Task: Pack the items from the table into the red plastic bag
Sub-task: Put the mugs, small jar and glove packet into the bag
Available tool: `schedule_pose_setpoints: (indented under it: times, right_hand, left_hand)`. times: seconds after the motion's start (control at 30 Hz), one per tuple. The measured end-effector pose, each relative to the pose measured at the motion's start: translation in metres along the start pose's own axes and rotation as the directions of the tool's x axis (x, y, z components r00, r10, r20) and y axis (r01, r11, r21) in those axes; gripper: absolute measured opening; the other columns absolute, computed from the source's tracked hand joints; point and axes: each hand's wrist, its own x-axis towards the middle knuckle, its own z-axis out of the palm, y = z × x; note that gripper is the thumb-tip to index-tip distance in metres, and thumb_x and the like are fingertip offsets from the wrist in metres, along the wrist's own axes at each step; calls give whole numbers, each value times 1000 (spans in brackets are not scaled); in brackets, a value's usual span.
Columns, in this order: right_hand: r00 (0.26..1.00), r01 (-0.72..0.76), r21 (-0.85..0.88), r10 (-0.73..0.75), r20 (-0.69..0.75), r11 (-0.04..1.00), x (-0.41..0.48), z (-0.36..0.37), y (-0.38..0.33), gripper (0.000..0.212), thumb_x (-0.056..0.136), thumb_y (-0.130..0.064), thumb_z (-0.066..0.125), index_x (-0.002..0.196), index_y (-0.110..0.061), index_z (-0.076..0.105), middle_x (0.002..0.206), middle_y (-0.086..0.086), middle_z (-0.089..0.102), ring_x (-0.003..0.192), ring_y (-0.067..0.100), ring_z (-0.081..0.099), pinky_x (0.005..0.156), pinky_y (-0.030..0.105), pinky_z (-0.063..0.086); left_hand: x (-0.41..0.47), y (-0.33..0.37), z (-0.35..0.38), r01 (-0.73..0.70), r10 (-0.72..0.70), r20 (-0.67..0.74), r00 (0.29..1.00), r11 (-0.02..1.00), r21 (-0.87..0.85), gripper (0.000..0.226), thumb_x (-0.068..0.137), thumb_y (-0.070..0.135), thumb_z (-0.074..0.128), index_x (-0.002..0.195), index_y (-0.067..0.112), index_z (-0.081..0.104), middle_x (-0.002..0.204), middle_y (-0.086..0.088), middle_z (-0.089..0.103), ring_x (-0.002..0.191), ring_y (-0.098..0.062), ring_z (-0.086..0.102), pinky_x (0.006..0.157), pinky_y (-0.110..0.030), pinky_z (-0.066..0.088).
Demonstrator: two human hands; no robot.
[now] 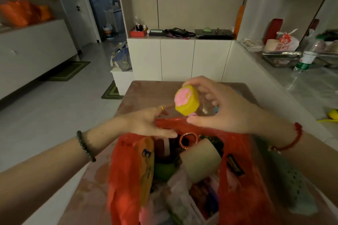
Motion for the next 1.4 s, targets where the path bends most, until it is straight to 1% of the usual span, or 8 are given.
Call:
schedule_pose_setpoints:
  times: [0.3, 0.5, 0.63, 0.77, 0.87, 1.07, 1.2, 1.4]
  right_hand:
    - [962, 227, -421, -134, 240, 878, -43, 143, 16, 64, 71, -5, 63, 131, -22, 48, 116, 5, 60, 114, 29, 52, 101, 46, 37]
    - [924, 105, -580, 136, 357, 808, -31, 172, 20, 59, 88, -3, 49, 143, -12, 29, 145, 15, 30, 132, 32, 28, 110, 41, 23]
    - [950, 133, -386, -7, 311, 913, -33, 150, 13, 52, 86, -5, 52, 136, -16, 43, 137, 8, 42, 125, 27, 40, 105, 37, 35]
    - [999, 5, -374, -20, -35, 927, -13, 79, 32, 47, 92, -24, 49, 138, -27, 39, 143, -5, 39, 132, 13, 35, 111, 27, 24]
    - [986, -78, -492, 141, 92, 867, 6, 44, 79, 43, 93, -33, 47, 135, -24, 44, 136, 0, 48, 125, 18, 46, 106, 33, 35]
    - [686, -470, -134, 457, 567, 872, 2, 26, 171, 33, 88, -49, 46, 109, -27, 58, 101, -8, 59, 90, 6, 56, 80, 22, 47]
    - [653, -754, 358, 687, 319, 551, 6, 24, 246, 51, 81, -44, 57, 126, -21, 49, 121, 4, 58, 104, 17, 60, 88, 29, 51]
    - [435, -878, 233, 900, 22, 418, 3, 70, 326, 83, 71, -27, 78, 134, 0, 30, 140, 17, 41, 126, 31, 44, 100, 37, 40]
  left_hand:
    - [-46, -18, 34, 258, -176, -339, 924, 941, 217, 76, 84, 37, 62, 145, 18, 21, 142, -10, 45, 124, -27, 50, 99, -35, 44]
    - [-50, -24, 27, 234, -139, -390, 910, 949, 209, 31, 90, 38, 53, 114, 20, 56, 101, -4, 70, 84, -19, 66, 80, -37, 54]
    - [-43, -19, 20, 223, -110, -425, 898, 948, 225, 26, 89, 51, 46, 88, 27, 53, 78, 4, 62, 74, -17, 61, 71, -31, 51]
    - [-22, -10, -1, 245, -135, -438, 889, 948, 204, 42, 90, 55, 38, 103, 22, 60, 90, 1, 66, 82, -17, 62, 76, -34, 53]
    - [11, -7, -11, 234, -173, -406, 897, 967, 105, 48, 90, 56, 38, 106, 17, 61, 102, -4, 68, 92, -22, 62, 85, -41, 52]
    - [93, 3, -8, 214, -214, -228, 950, 977, -22, 46, 94, 46, 40, 121, 11, 56, 120, -8, 61, 107, -22, 56, 88, -25, 40]
    - [153, -5, 7, 209, -213, -37, 976, 973, -99, 53, 95, 45, 39, 132, 8, 46, 130, -7, 55, 112, -21, 54, 95, -27, 41]
    - [221, -20, 36, 235, -209, 141, 968, 949, -210, 55, 94, 46, 40, 132, 6, 45, 96, -3, 52, 74, -12, 50, 64, -20, 38]
